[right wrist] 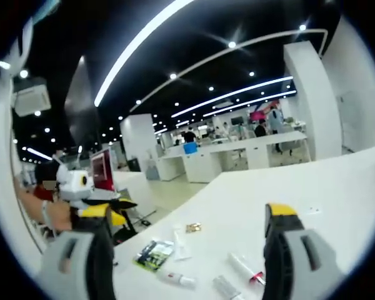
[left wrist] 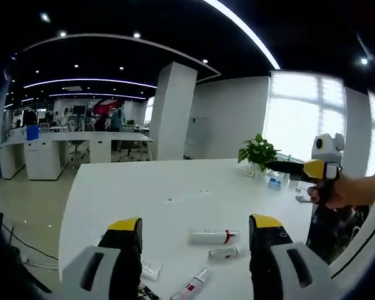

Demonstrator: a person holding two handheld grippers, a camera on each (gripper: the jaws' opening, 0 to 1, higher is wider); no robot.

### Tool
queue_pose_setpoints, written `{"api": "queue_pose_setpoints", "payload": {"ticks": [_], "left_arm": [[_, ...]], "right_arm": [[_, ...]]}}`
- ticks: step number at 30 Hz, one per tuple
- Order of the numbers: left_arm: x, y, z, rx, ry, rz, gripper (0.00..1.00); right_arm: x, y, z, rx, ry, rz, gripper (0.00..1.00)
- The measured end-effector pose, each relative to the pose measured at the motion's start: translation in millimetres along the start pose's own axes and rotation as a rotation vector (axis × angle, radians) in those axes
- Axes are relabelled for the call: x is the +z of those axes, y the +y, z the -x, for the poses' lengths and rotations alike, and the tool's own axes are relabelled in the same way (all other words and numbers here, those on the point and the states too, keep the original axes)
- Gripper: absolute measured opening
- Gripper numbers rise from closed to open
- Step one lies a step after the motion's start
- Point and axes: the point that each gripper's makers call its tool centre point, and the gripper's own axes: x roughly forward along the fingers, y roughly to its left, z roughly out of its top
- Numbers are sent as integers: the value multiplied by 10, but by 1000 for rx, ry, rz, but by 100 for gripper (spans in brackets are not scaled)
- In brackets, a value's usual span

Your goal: Arrange the skincare products in the storage area until every visible bottle or jar stands upright without overlapping.

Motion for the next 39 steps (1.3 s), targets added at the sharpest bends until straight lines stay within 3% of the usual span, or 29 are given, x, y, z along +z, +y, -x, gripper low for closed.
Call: {"api": "queue_pose_setpoints", "payload": {"ticks": [6,10,12,14,15,17,18,19,22,24,26,27,28,29,30,32,33,35,39], "left_arm": [[-33,96,-70,4,20,-13,71],[-89,352,-119,85,67,-101,71],[-156,486,-170,105,104,-152,71],[-275,625,-217,116,175,-180,72],[-328,750,-260,123,221,-231,73],[-404,875,-354,84,285,-367,76],[-435,945,-406,55,320,-475,76],[-503,984,-453,-6,381,-573,76],[-571,1018,-571,-132,456,-699,76],[-652,1063,-627,-199,520,-768,76],[-815,1166,-667,-263,630,-835,74],[-936,1270,-668,-281,722,-872,74],[-972,1285,-718,-297,721,-898,72],[-1062,1302,-739,-328,769,-910,69],[-1081,1301,-753,-337,775,-917,68],[-1215,1319,-825,-395,842,-998,68],[-1236,1335,-838,-400,859,-1021,68],[-1340,1469,-921,-422,942,-1149,68],[-1478,1522,-1035,-469,1015,-1229,65]], "right_arm": [[-38,-98,-15,-17,7,7,99],[-35,-129,42,-39,-20,-25,99],[-95,-138,59,-47,-11,-35,99],[-164,-139,57,-45,4,-55,99],[-194,-132,47,-37,10,-60,99],[-235,-142,16,-29,37,-35,99],[-226,-149,5,-28,43,-30,99],[-207,-153,2,-25,39,-29,99],[-188,-178,9,-26,34,-17,99],[-205,-203,21,-37,36,-20,99],[-238,-231,37,-45,41,-34,99],[-245,-238,40,-47,43,-34,99],[-253,-258,54,-56,44,-32,99],[-253,-269,71,-61,47,-31,99],[-243,-275,100,-65,45,-30,99],[-216,-309,189,-88,31,-23,99],[-233,-337,242,-103,31,-24,99],[-309,-403,328,-132,44,-42,99],[-426,-452,447,-151,87,-58,99]]}}
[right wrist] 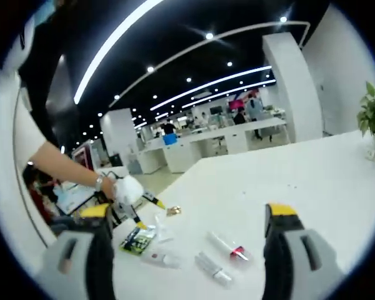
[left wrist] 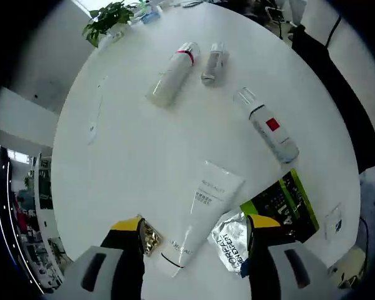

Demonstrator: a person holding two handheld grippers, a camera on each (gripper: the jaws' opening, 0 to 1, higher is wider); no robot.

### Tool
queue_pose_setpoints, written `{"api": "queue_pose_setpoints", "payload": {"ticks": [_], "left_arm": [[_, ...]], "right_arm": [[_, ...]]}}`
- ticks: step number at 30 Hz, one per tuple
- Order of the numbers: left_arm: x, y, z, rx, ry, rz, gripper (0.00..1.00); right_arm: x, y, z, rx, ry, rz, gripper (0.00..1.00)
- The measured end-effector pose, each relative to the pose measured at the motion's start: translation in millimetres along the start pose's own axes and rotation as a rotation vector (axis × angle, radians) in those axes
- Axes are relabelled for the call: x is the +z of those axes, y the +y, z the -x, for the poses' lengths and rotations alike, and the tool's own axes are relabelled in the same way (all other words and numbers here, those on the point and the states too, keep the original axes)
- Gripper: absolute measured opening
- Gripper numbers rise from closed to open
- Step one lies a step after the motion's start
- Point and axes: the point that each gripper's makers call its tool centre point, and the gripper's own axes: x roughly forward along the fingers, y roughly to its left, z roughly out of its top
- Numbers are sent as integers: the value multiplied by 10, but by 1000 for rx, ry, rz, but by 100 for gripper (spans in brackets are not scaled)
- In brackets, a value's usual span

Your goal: Arrange the skincare products in the storage area until every visible bottle or jar stands upright without overlapping.

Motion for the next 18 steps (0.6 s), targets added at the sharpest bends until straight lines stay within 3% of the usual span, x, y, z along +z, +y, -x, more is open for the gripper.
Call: {"api": "queue_pose_setpoints", "payload": {"ticks": [4,6,11,17,18], "left_arm": [[-4,-60,-200,-62,63,-140,60],[-5,-69,-257,-74,71,-164,59],[-19,-63,-413,-100,97,-188,50],[-35,-89,-441,-198,104,-190,46],[-53,-130,-450,-240,110,-171,45]], "right_arm": [[4,-90,130,-33,8,5,99],[-2,-146,152,-52,9,-11,99],[64,-243,132,-76,4,-6,99],[67,-303,-28,-83,6,-14,99],[67,-299,-54,-79,7,-15,99]]}}
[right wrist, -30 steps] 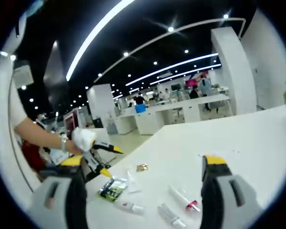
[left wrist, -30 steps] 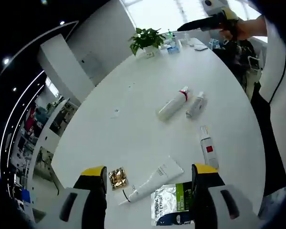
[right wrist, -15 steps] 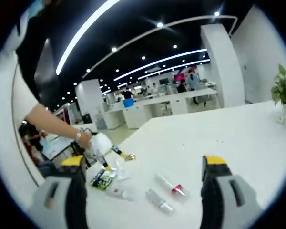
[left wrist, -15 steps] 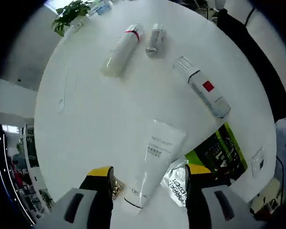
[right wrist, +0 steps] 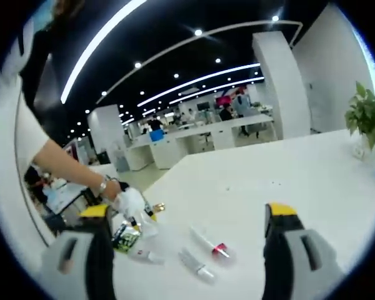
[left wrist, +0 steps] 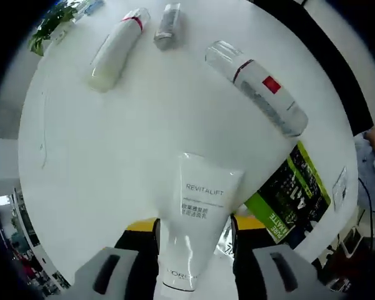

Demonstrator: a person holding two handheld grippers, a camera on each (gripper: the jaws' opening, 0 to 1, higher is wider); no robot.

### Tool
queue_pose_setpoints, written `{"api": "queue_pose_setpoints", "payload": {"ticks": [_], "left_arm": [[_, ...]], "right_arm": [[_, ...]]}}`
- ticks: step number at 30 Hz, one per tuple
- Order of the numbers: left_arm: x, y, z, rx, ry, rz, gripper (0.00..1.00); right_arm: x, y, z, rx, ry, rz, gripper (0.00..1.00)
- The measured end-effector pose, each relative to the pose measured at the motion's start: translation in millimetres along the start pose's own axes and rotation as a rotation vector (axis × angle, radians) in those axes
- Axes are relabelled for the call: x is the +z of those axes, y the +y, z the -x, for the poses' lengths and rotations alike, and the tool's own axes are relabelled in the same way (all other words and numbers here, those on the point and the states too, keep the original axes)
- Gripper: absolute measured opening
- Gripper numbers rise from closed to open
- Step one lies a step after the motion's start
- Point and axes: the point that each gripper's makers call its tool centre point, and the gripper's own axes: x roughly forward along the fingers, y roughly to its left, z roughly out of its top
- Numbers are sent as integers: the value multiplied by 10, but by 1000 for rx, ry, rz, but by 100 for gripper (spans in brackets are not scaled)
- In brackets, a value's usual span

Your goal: Arrange the skincare products in the storage area until every visible bottle or jar stands upright without overlapping.

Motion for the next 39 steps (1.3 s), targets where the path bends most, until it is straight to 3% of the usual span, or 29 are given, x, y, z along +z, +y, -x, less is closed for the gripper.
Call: {"api": "queue_pose_setpoints", "payload": {"ticks": [4,6,13,19,23,28,31,39], "left_arm": [[-11,61,9,-10,-2,-37,38],[4,95,4,-18,-28,8,35],[0,90,5,-9,-56,-6,32],[26,95,18,0,-81,52,28],[55,118,37,17,-115,128,27],[198,178,185,73,-230,286,26],[224,178,245,91,-259,327,27],[404,146,653,199,-424,517,27]], "right_arm": [[-1,13,-113,15,11,7,99],[6,-7,-160,18,11,4,99],[7,-43,-266,30,14,-14,99],[1,-28,-258,36,10,-12,99],[-16,-38,-208,33,9,-13,99],[-15,-109,-99,6,-9,-28,99],[-12,-100,-77,5,-16,-30,99],[47,104,-111,60,-37,-6,99]]}}
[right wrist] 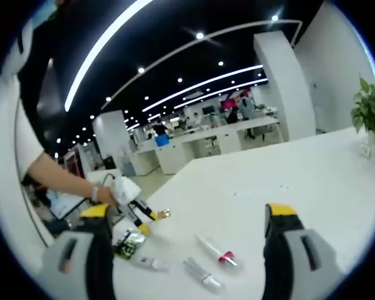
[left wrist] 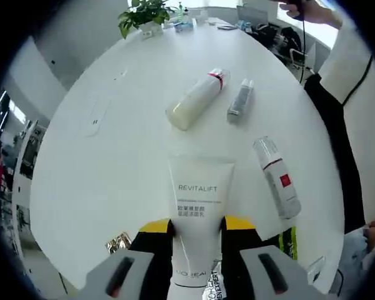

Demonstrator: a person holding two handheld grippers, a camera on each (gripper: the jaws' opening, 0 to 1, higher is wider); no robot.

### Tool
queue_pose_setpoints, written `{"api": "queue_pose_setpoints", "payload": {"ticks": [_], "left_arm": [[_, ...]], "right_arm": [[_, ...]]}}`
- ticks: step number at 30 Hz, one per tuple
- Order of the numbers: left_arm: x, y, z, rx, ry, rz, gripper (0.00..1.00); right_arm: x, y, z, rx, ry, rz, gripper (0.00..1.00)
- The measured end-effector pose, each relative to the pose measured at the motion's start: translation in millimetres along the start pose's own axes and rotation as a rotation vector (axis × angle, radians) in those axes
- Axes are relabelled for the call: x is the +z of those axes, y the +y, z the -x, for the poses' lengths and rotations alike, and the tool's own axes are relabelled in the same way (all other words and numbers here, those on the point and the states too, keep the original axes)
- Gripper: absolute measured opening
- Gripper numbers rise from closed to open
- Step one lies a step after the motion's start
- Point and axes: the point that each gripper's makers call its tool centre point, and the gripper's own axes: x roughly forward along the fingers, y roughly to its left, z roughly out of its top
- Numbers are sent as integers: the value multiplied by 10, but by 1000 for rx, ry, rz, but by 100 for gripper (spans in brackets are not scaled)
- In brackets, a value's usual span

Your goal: Arrange the skincare products in the storage area until every visible bottle or jar stands upright without overlapping.

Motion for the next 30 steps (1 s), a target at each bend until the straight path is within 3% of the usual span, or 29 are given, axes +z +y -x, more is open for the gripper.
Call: {"api": "queue_pose_setpoints", "payload": {"ticks": [2,5,10,15,19,23,27,30], "left_arm": [[32,-35,57,15,-26,33,27],[53,-119,146,51,-21,79,27],[268,-379,319,77,-126,188,27],[434,-569,488,114,-204,275,27],[597,-762,677,141,-304,376,27],[862,-1011,953,169,-460,523,27],[1127,-1293,1113,131,-577,595,27],[1339,-1488,1218,46,-697,670,27]], "right_arm": [[21,56,-13,16,-6,7,99],[50,117,-13,29,-19,17,99],[0,265,-7,64,-22,8,99],[-124,478,-44,133,16,-5,99],[-204,699,-103,208,55,-2,99],[-248,862,-155,253,73,-14,97],[-315,1071,-223,299,89,-43,96],[-381,1250,-260,344,116,-66,94]]}}
